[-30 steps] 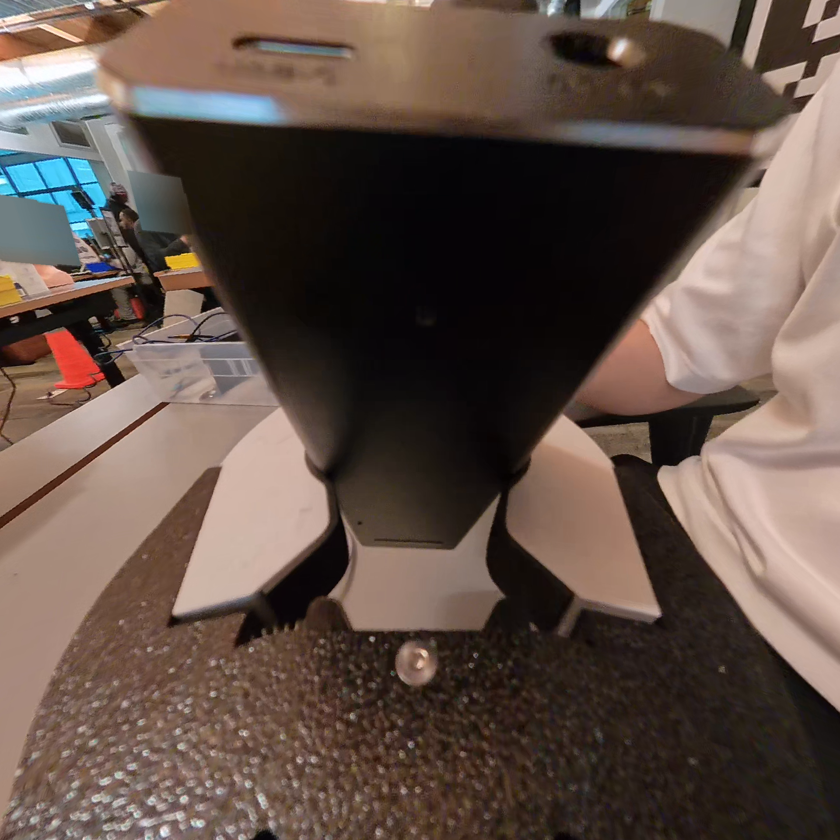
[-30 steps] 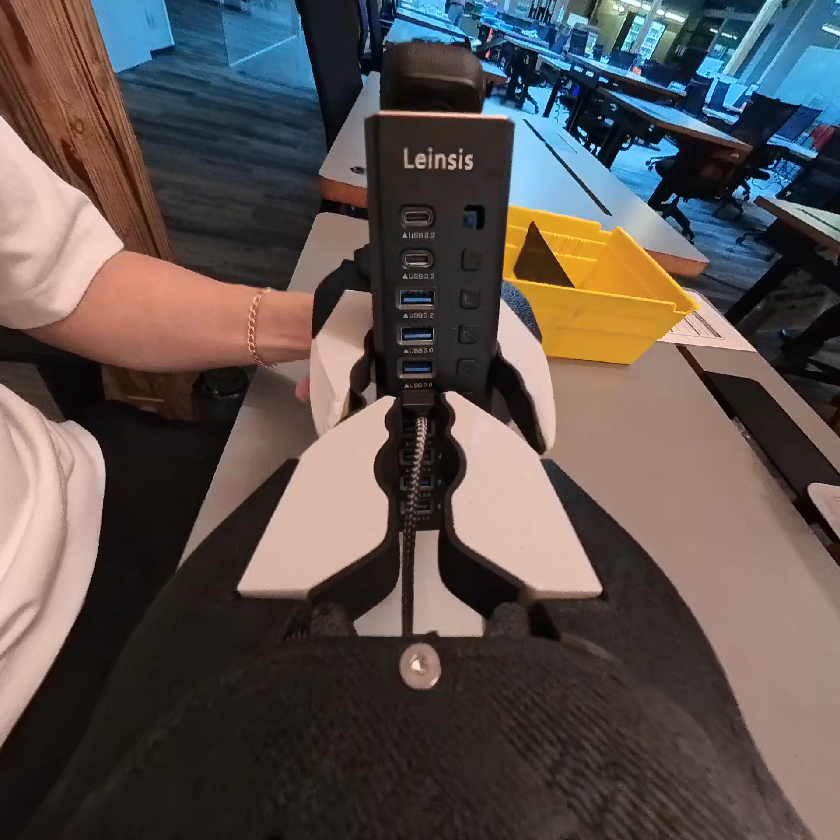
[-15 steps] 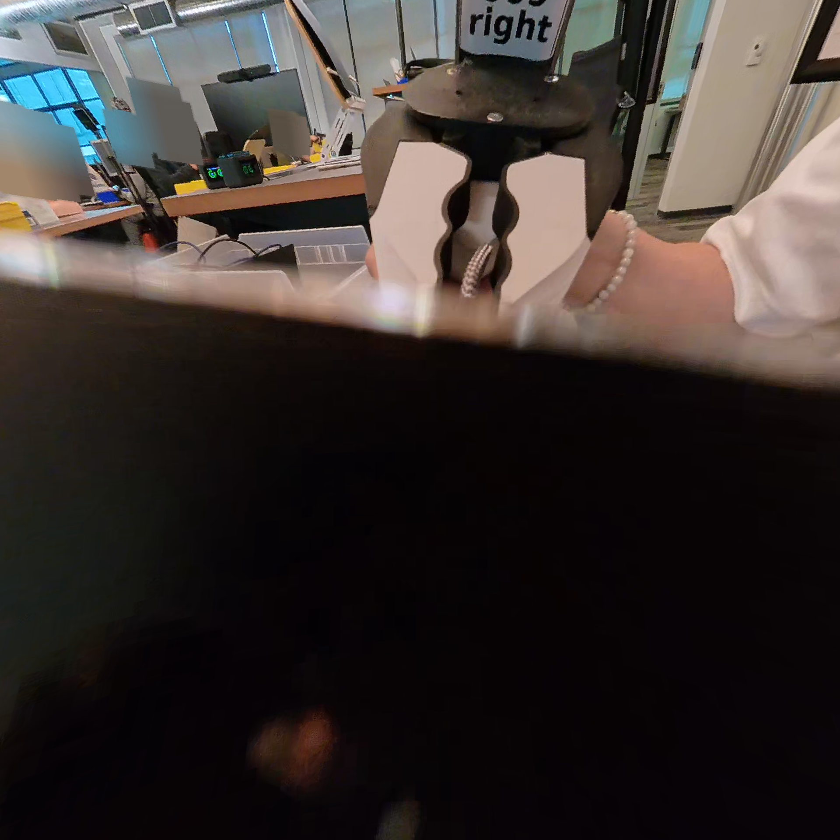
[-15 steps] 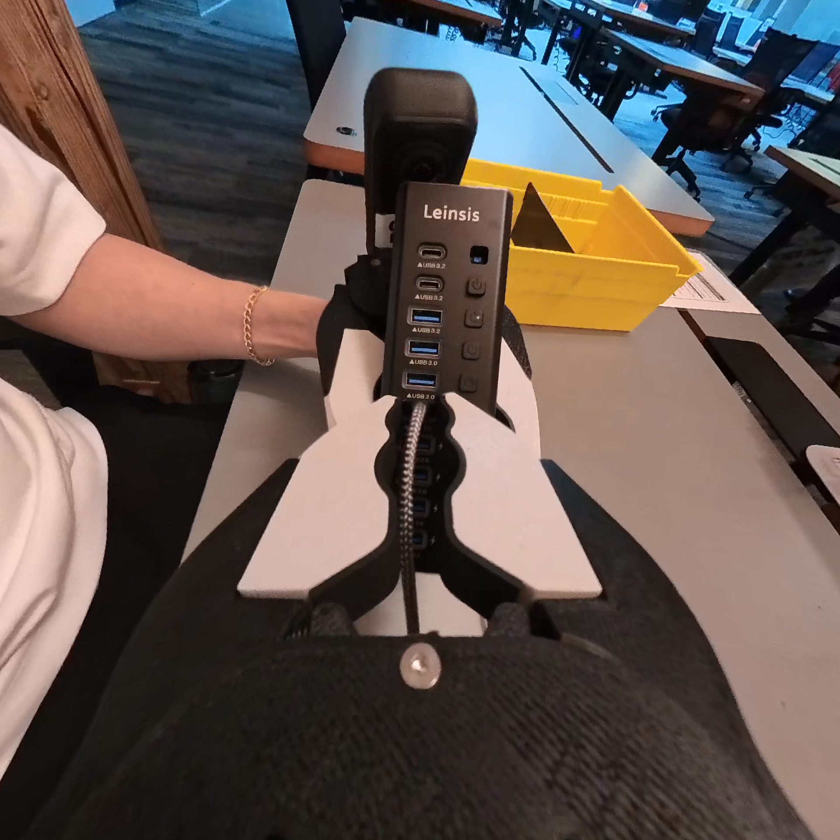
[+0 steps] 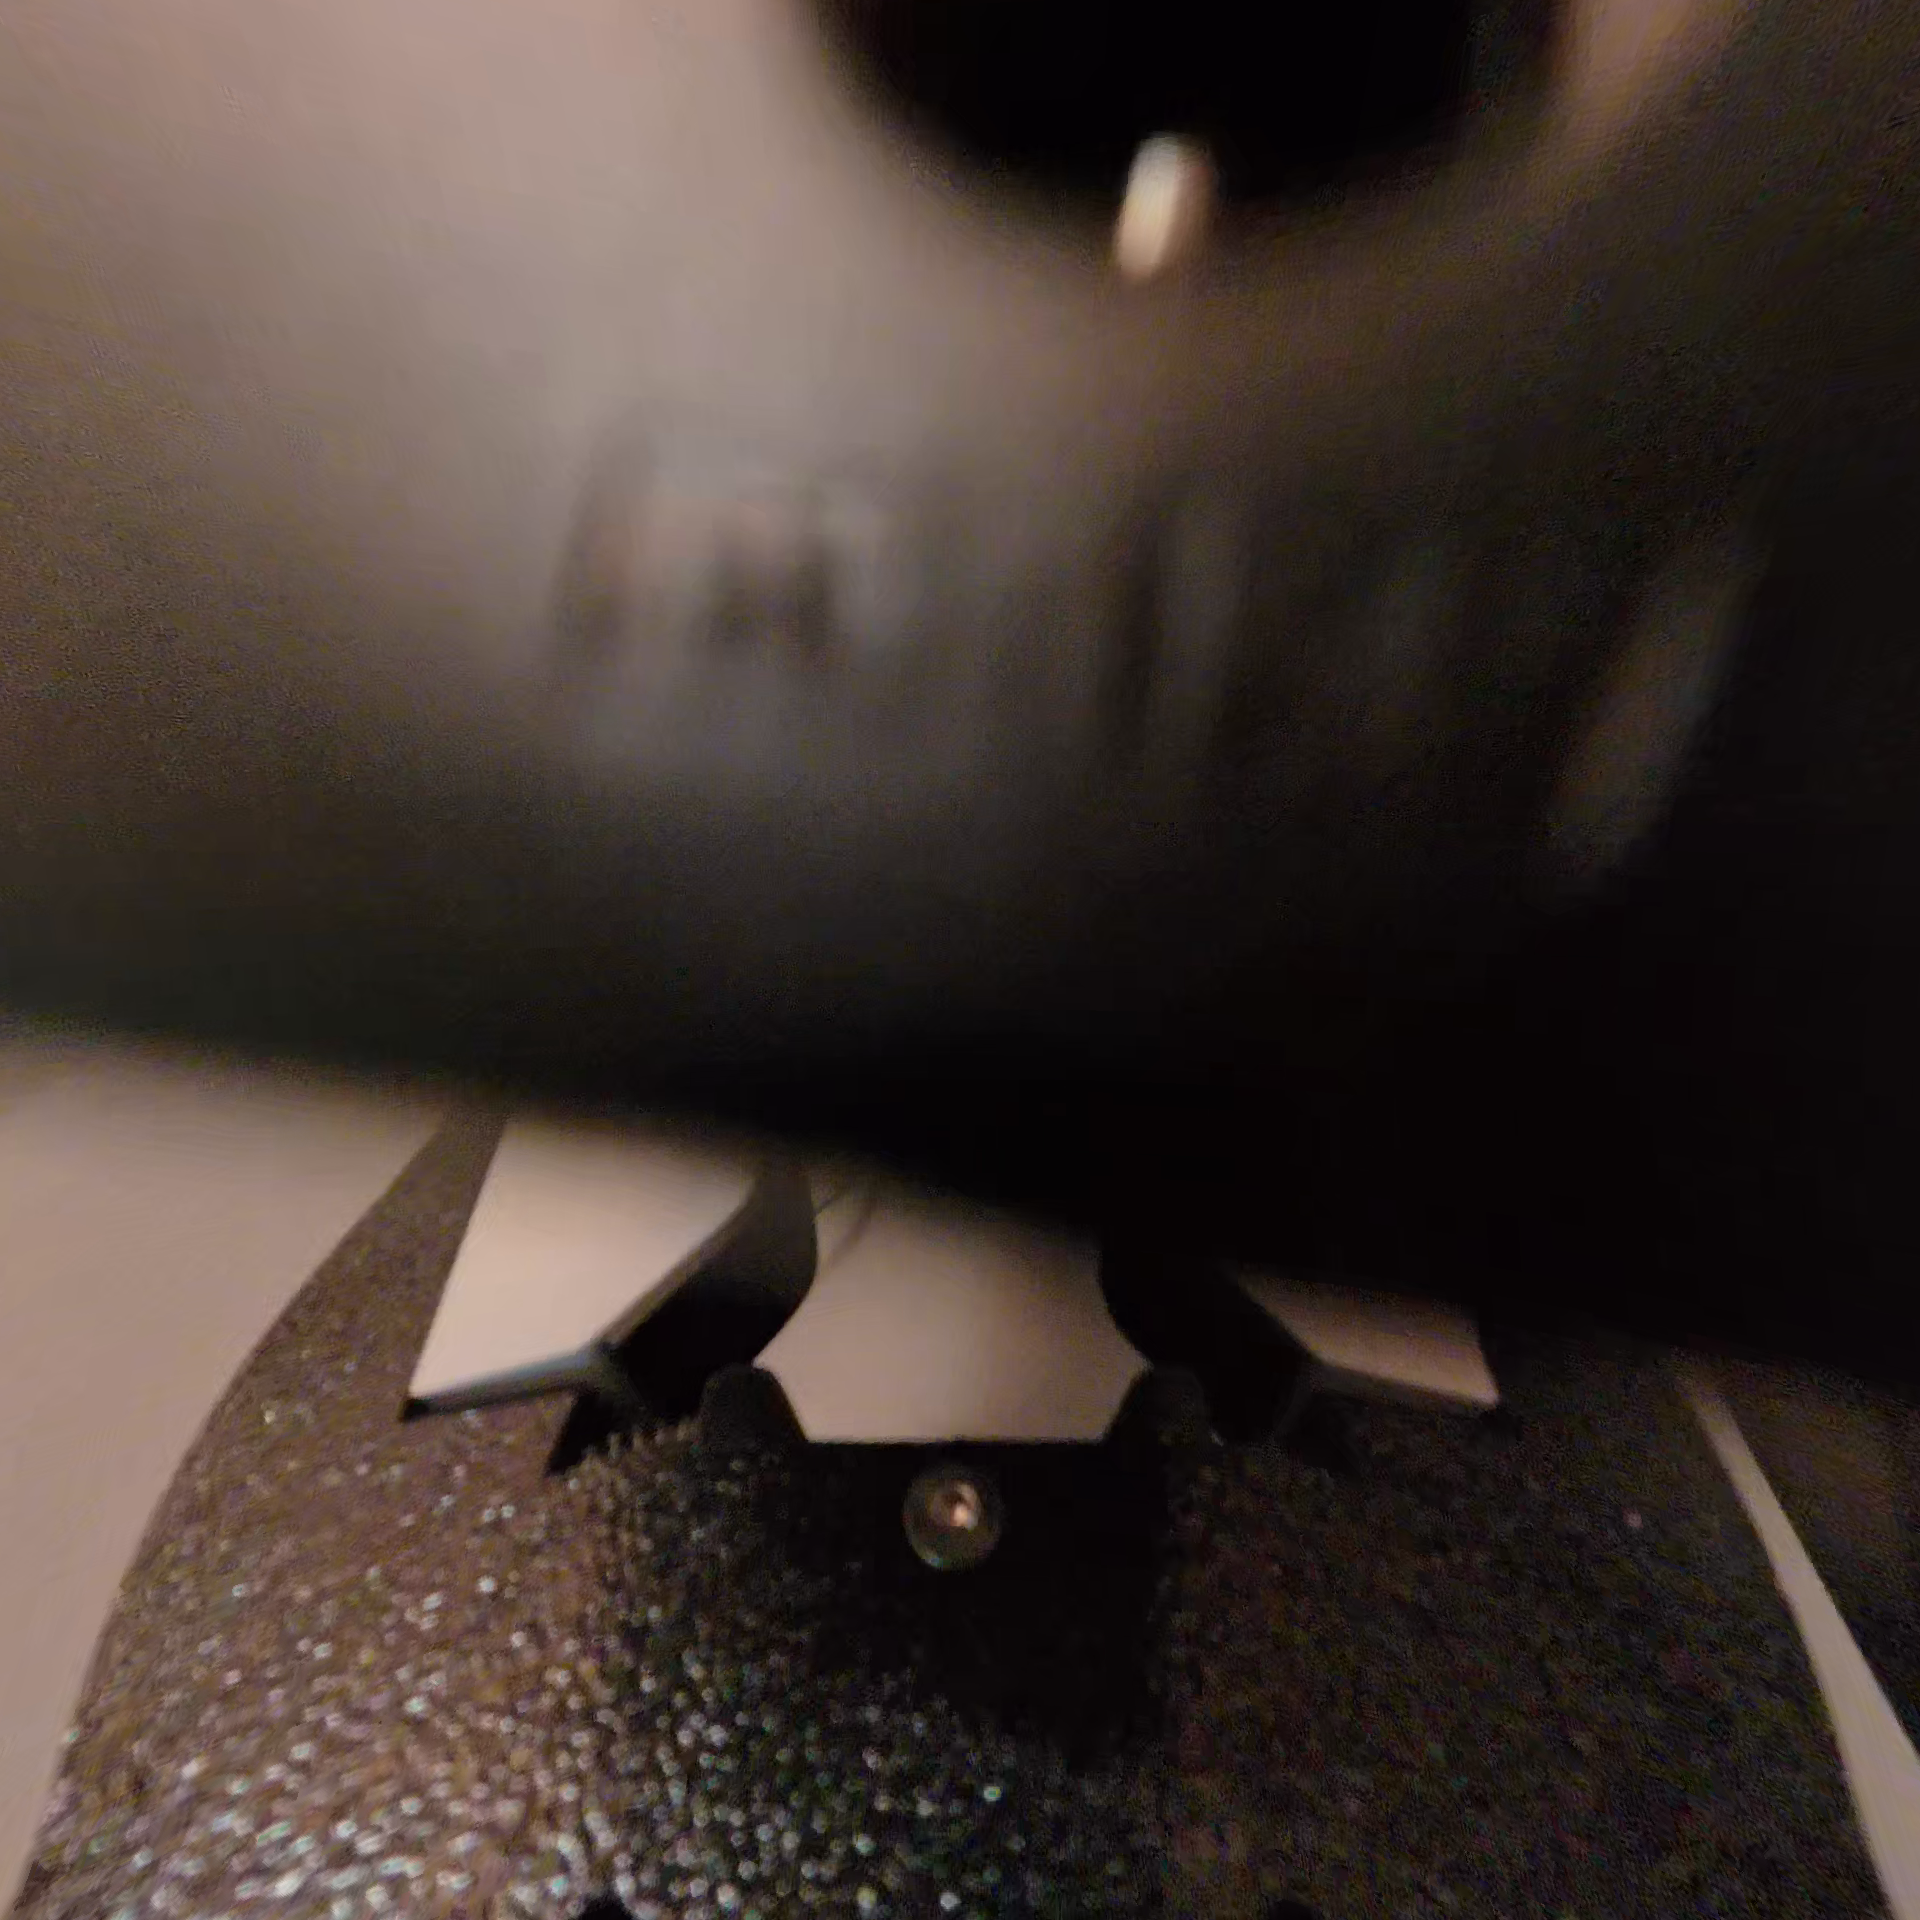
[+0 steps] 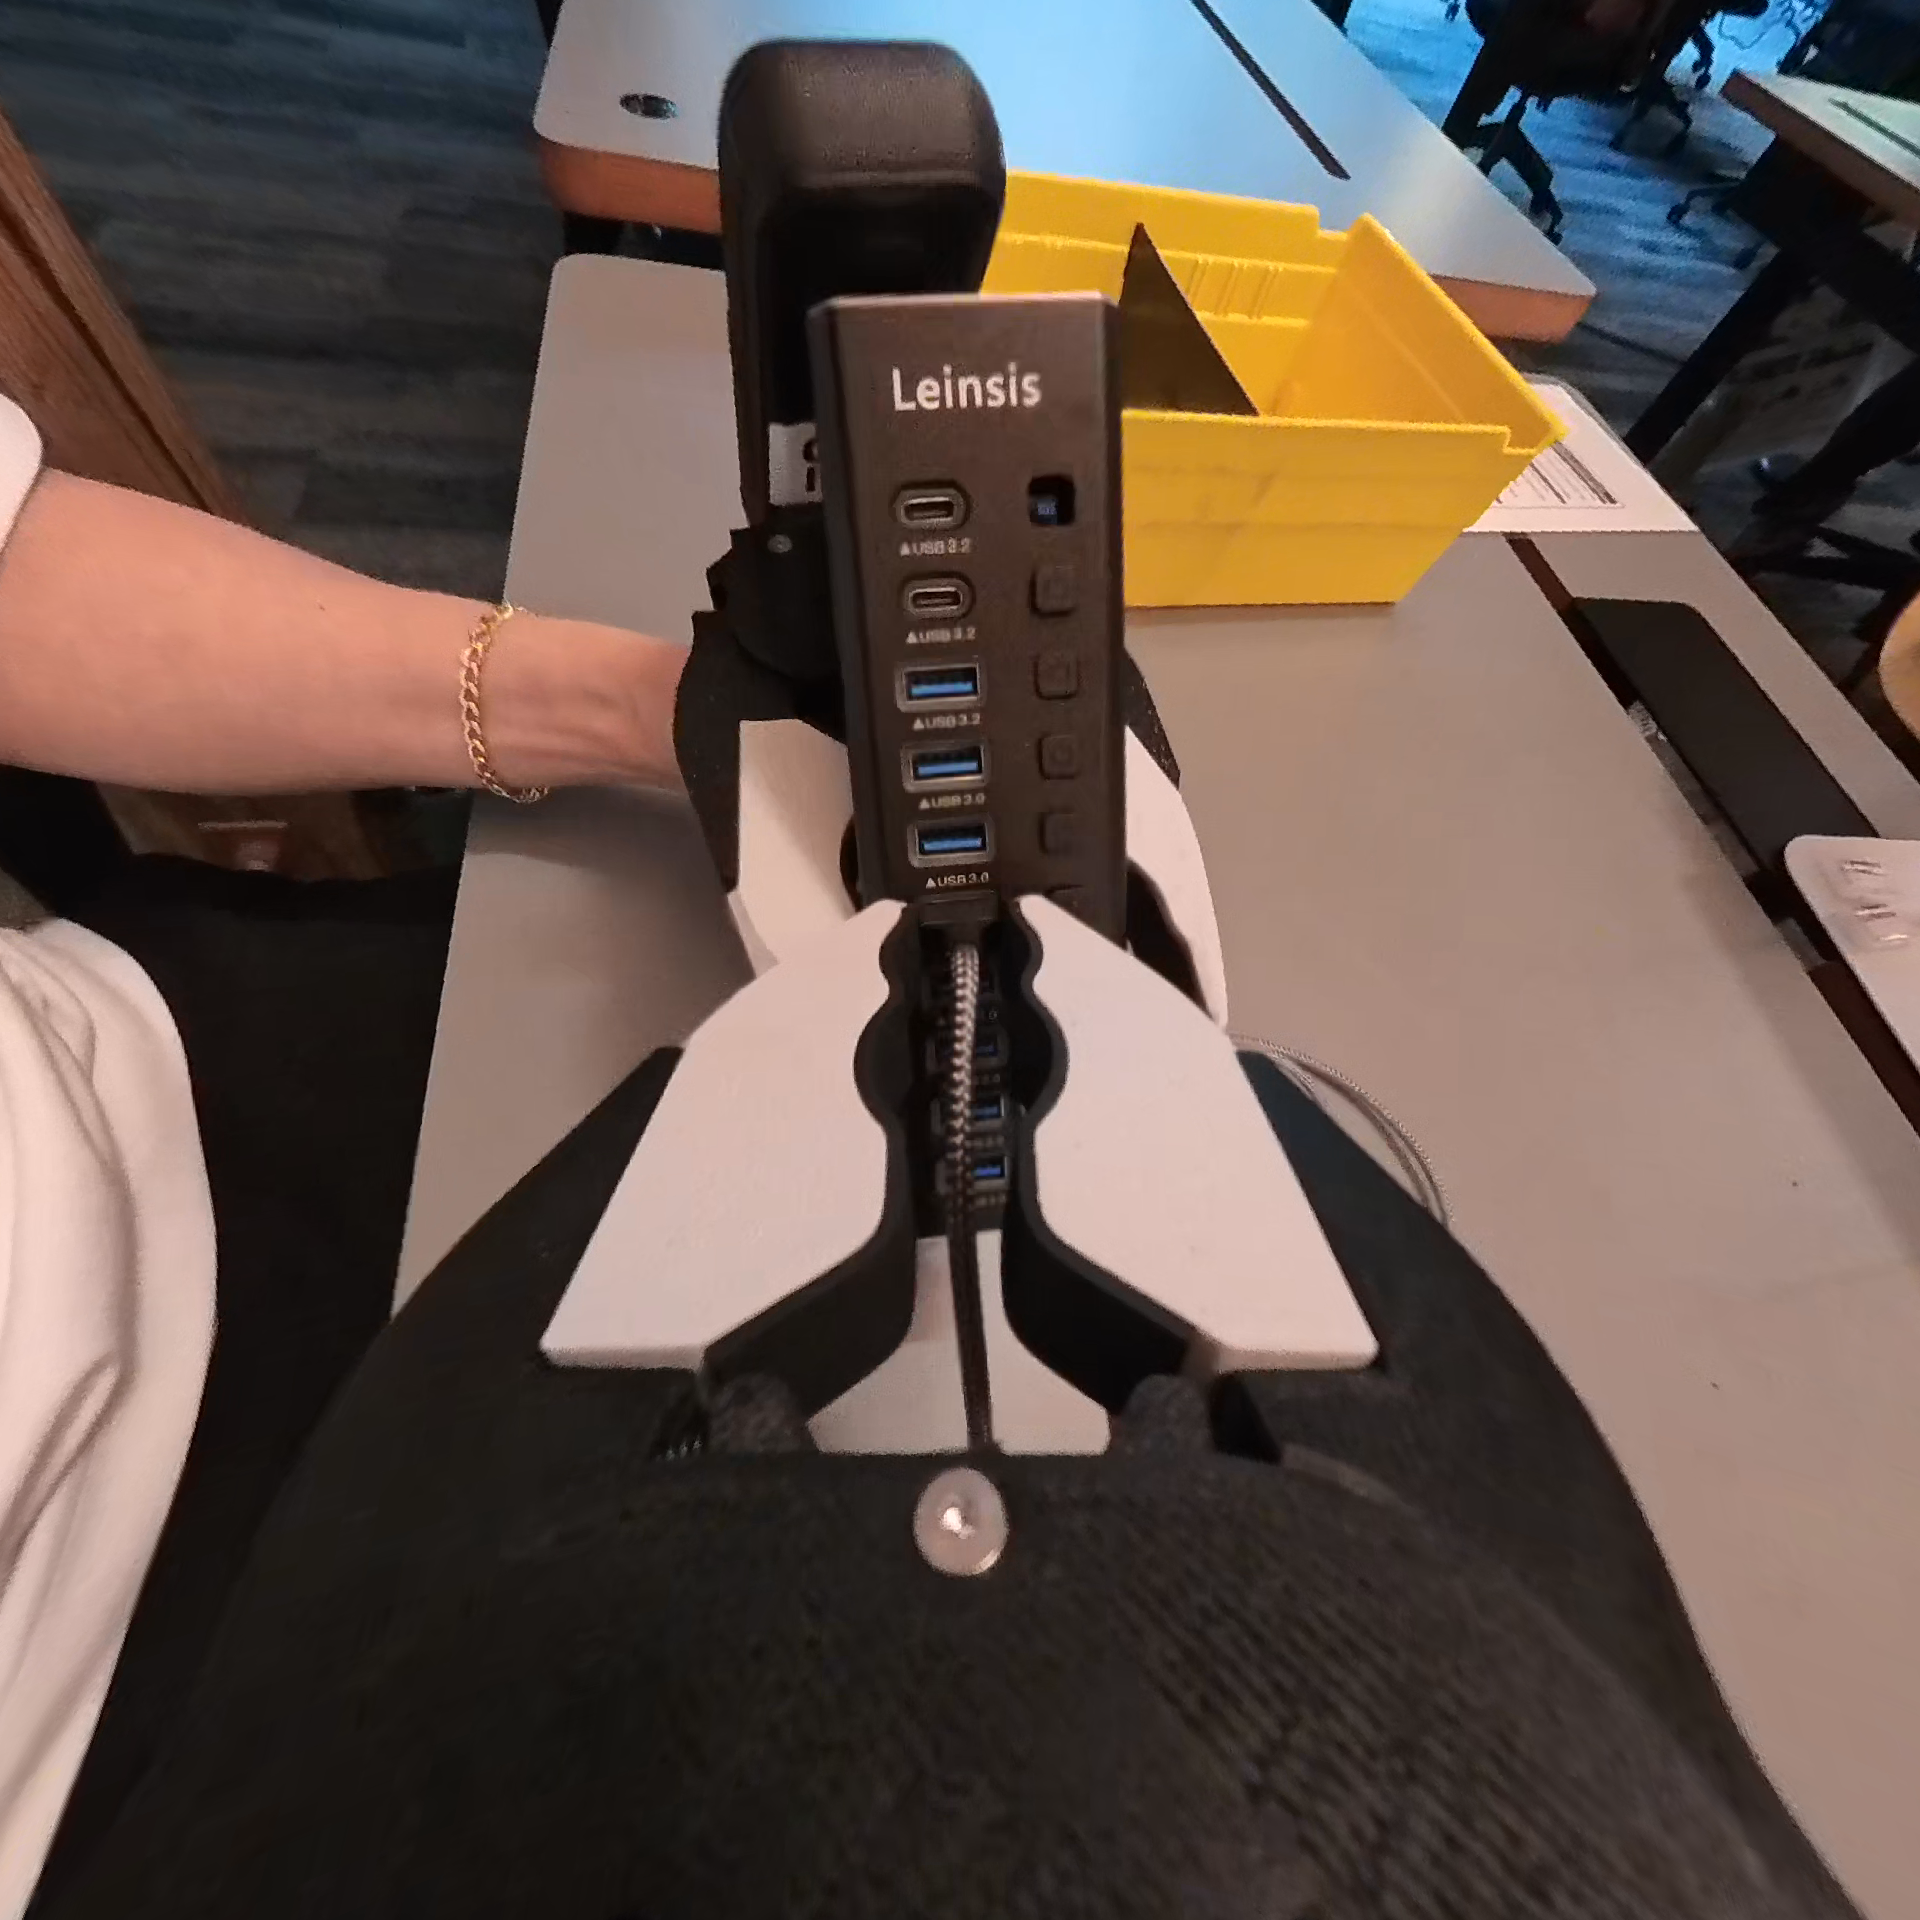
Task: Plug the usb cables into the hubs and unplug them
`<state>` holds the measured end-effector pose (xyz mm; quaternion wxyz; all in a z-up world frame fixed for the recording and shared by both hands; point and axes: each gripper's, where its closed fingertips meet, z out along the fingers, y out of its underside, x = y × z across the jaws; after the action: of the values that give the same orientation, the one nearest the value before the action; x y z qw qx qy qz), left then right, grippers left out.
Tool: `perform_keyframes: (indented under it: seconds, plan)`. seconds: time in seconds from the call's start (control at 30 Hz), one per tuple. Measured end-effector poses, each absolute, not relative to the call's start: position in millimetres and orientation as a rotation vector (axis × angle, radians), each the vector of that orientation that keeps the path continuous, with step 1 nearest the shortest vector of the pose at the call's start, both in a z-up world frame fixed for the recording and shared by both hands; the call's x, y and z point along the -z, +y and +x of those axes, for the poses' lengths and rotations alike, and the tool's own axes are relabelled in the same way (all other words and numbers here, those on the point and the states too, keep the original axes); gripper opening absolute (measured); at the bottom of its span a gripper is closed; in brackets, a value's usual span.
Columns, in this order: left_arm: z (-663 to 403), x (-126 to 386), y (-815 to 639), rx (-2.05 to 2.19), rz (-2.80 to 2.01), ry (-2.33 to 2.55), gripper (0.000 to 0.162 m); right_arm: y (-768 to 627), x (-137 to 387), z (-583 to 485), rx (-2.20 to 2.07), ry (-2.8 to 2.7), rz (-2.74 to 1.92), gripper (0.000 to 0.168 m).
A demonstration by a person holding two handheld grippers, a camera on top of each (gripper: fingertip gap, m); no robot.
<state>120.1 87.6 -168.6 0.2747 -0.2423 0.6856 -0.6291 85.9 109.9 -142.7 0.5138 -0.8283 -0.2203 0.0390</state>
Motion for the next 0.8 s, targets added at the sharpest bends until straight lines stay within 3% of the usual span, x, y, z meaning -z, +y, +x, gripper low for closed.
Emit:
perform_keyframes:
  seconds: [0.03,0.53,0.6,0.7,0.8]
  plan:
    - [119.7,169.1,88.1,1.683,-0.644,1.848,0.069,109.3,144.2,85.9,-0.079,-0.539,-2.007,0.015]
    - [118.7,175.9,85.3,1.702,-0.627,1.871,0.068,96.9,152.1,93.1,-0.015,-0.596,-2.126,0.015]
    - [120.8,178.2,118.0,1.727,-0.745,1.771,0.068,72.9,131.9,141.4,0.278,-0.487,-2.178,0.015]
    - [118.0,147.1,162.9,1.944,-0.833,1.462,0.068,67.5,71.8,122.7,0.002,-0.413,-1.853,0.015]
    - [113.8,135.9,150.3,1.879,-0.766,1.532,0.069,75.9,91.1,151.5,0.26,-0.386,-1.955,0.015]
